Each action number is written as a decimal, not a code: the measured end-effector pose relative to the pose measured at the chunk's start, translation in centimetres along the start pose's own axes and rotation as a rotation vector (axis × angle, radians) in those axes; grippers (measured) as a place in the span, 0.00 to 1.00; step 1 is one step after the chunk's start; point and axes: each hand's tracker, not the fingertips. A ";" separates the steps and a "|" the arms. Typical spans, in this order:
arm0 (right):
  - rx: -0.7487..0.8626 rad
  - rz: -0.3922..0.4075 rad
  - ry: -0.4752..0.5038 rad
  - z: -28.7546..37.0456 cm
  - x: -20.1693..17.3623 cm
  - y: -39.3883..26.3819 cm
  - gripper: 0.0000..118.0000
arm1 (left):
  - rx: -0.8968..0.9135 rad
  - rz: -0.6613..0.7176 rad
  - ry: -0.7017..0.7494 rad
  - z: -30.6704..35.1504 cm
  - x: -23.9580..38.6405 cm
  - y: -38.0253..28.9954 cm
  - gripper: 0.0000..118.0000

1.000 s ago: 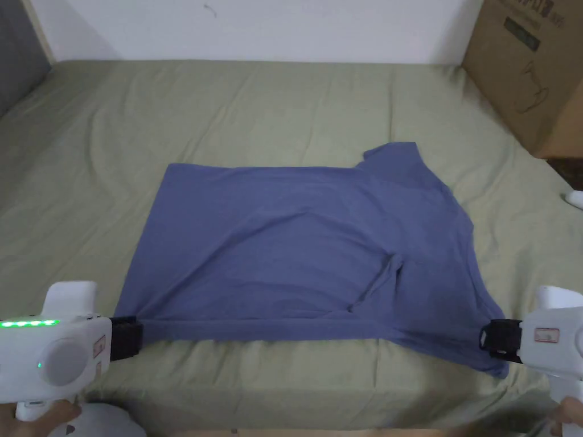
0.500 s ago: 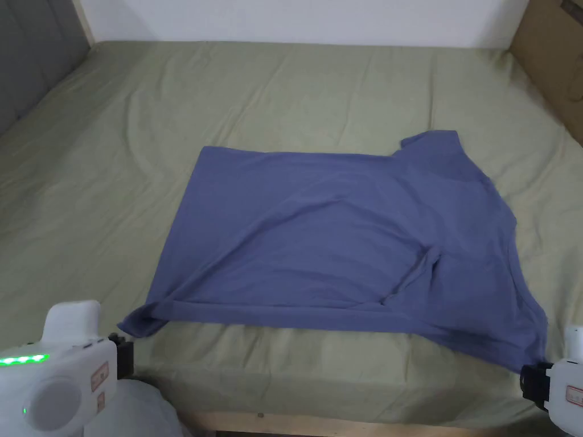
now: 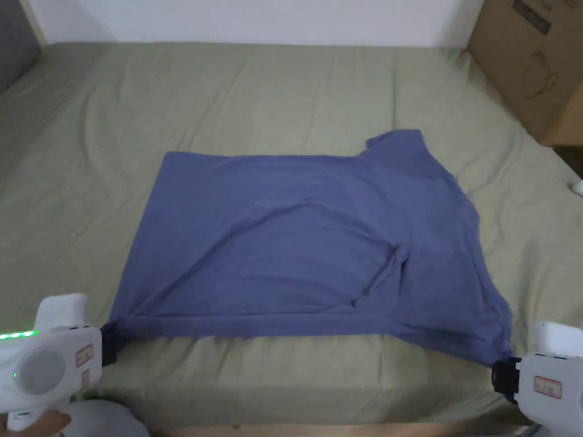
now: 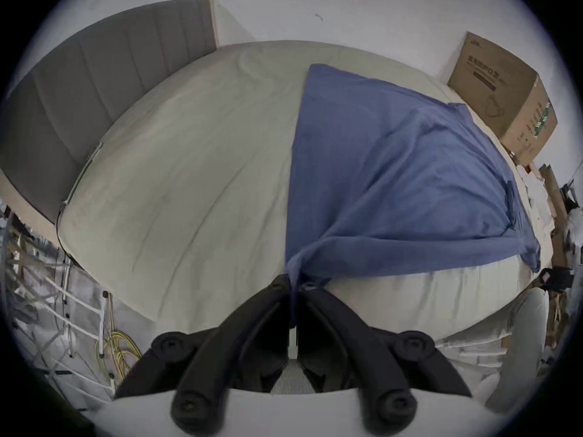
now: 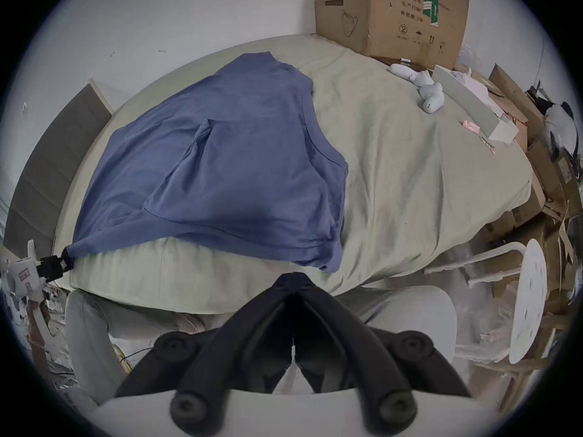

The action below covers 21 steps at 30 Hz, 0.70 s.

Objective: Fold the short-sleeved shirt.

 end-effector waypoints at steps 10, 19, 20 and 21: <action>0.001 -0.009 0.003 -1.8 1.4 3.9 0.47 | 0.038 -0.072 0.038 1.7 1.0 0.5 0.02; -0.032 -0.050 0.005 -3.0 2.2 3.0 0.00 | 0.031 -0.028 0.036 2.4 0.5 1.0 0.02; -0.027 -0.051 0.005 -2.9 2.2 3.2 0.00 | 0.034 -0.030 0.034 2.7 0.6 1.2 0.02; -0.015 -0.057 0.003 -2.9 2.2 3.6 0.00 | 0.041 -0.034 0.037 2.8 0.8 1.4 0.02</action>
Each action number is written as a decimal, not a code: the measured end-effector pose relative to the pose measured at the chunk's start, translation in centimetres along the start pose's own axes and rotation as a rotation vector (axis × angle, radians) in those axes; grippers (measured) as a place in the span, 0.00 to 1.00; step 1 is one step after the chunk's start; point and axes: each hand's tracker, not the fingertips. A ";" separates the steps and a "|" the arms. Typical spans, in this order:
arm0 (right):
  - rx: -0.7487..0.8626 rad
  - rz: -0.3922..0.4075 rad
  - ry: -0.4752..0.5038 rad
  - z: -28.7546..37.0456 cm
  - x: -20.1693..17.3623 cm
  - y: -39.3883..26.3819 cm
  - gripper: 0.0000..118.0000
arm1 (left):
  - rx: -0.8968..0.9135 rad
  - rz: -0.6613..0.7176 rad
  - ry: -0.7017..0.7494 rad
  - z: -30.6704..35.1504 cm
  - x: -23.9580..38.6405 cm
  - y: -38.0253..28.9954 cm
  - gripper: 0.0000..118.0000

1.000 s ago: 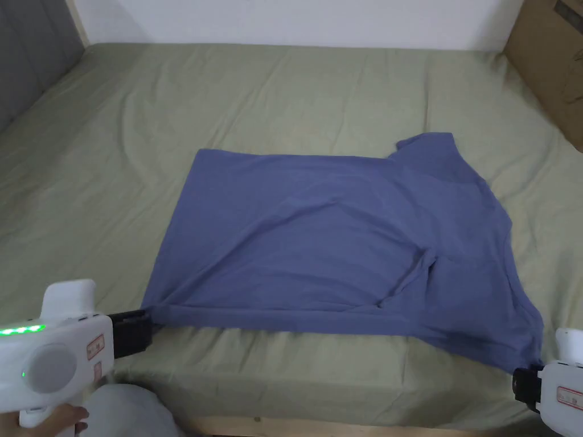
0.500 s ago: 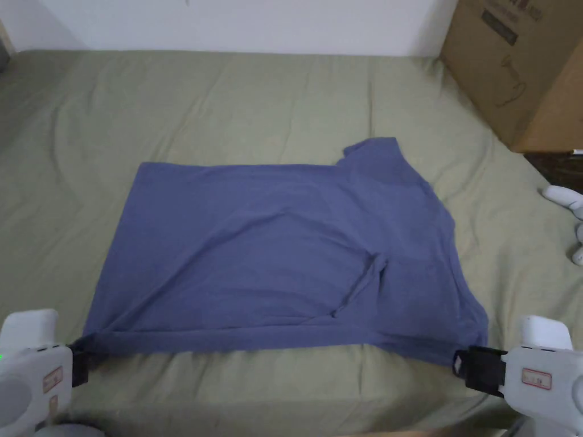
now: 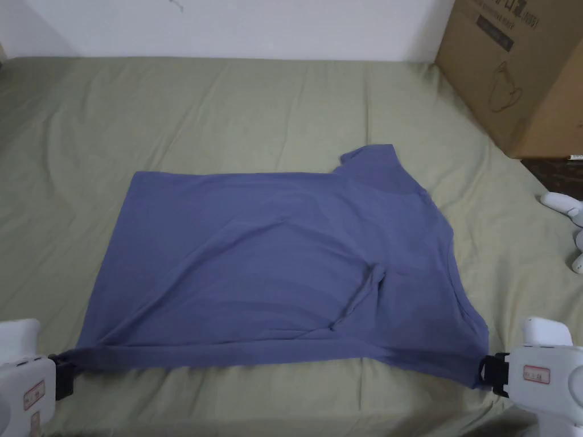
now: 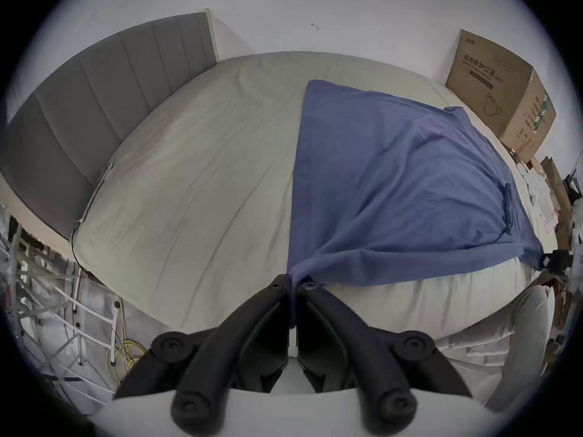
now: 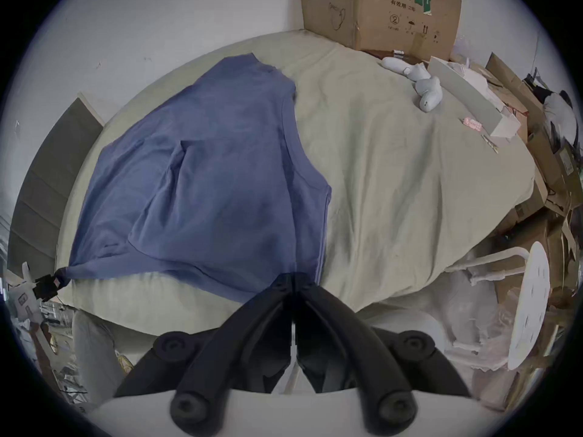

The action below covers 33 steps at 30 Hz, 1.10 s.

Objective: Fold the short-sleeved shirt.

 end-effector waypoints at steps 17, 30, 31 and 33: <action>0.084 -0.002 0.029 -2.8 -1.4 15.3 0.00 | 0.026 -0.058 0.038 -5.2 0.5 12.4 0.02; -0.014 0.043 -0.030 -8.5 -2.3 17.4 0.51 | -0.057 -0.078 0.037 -10.6 2.0 14.8 0.79; 0.003 0.043 -0.022 -7.7 -2.3 17.3 0.52 | -0.053 -0.060 0.037 -9.7 1.5 14.8 0.79; 0.041 0.061 -0.036 -5.9 -2.5 17.2 0.52 | -0.026 -0.022 0.019 -7.9 1.0 14.3 0.79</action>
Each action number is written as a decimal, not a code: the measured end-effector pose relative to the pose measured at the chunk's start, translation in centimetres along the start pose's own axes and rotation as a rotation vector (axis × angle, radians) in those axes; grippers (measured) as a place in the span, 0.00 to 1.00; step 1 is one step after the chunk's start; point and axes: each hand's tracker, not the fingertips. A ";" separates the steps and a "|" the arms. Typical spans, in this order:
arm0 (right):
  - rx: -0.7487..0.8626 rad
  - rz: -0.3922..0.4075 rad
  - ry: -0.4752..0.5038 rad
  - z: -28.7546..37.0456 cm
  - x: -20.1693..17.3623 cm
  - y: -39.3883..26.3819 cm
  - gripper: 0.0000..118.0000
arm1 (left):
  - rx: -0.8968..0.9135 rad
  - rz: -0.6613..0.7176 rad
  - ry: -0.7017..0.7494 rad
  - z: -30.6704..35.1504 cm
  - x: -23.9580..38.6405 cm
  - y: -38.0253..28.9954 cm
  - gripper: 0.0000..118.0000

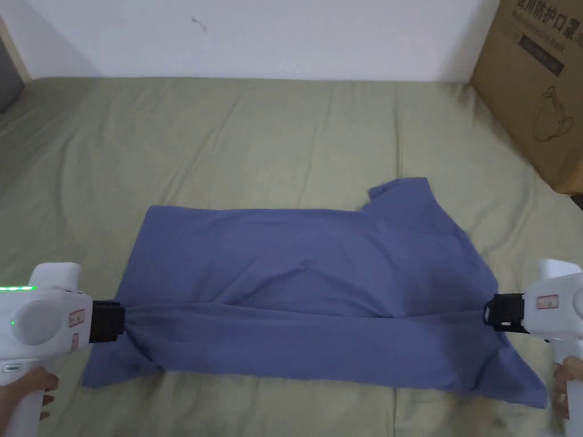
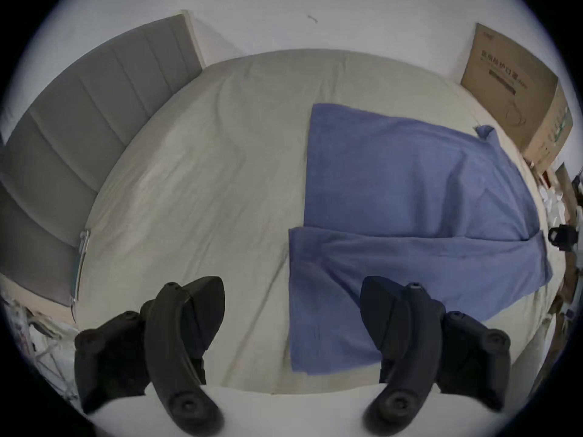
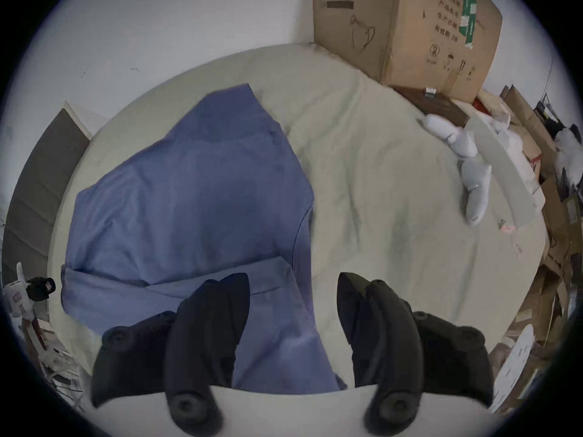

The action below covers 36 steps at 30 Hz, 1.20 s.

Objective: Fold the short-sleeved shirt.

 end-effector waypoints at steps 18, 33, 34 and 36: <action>0.014 -0.059 0.077 4.2 -1.3 -11.4 0.00 | 0.004 0.161 -0.109 2.8 -1.1 -7.0 0.65; 0.008 -0.091 0.065 4.2 0.1 -11.2 0.62 | -0.054 0.117 -0.043 -2.2 -0.7 -6.6 0.05; 0.013 -0.088 0.060 4.0 0.3 -10.9 0.68 | -0.054 0.117 -0.041 -2.0 -0.4 -6.6 0.05; 0.035 -0.112 0.049 3.3 1.2 -9.9 0.68 | -0.049 0.099 -0.034 -1.6 -0.1 -6.5 0.05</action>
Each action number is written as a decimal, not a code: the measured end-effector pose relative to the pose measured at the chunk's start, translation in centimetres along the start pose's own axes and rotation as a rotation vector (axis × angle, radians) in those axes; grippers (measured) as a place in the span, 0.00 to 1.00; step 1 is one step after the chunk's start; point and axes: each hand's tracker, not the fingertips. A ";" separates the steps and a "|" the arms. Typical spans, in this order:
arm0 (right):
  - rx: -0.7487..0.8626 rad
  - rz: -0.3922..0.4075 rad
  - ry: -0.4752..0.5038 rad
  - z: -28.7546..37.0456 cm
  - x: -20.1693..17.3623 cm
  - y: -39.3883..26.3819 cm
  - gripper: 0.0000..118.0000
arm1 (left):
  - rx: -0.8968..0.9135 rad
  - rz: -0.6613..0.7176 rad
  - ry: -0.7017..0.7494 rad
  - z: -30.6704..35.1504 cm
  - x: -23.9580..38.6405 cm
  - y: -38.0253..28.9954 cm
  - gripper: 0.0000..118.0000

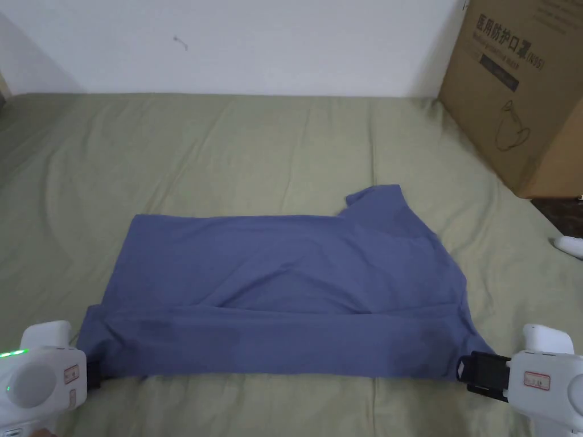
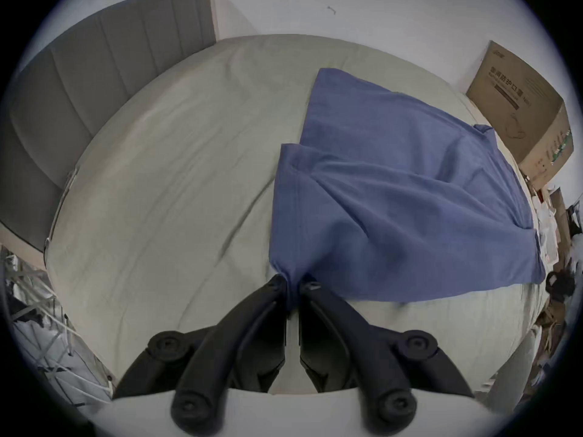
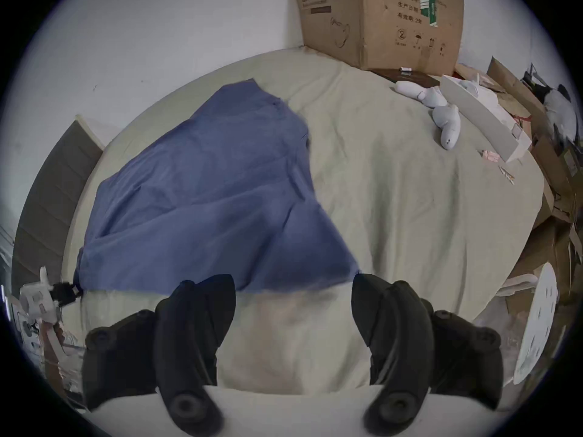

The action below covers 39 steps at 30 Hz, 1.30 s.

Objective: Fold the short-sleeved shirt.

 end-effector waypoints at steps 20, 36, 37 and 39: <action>0.007 0.013 -0.017 0.4 1.1 2.4 0.06 | 0.031 -0.082 0.000 3.5 -1.2 1.2 0.05; -0.134 0.047 -0.038 1.5 4.9 -5.8 0.09 | -0.052 -0.186 0.029 5.0 -1.8 -9.4 0.05; -0.136 0.042 -0.035 1.5 4.7 -5.6 0.24 | -0.040 -0.174 0.024 4.8 -1.9 -9.4 0.09; -0.138 0.068 -0.061 2.0 4.3 -5.1 0.60 | -0.051 -0.164 0.019 5.1 -1.9 -8.9 0.36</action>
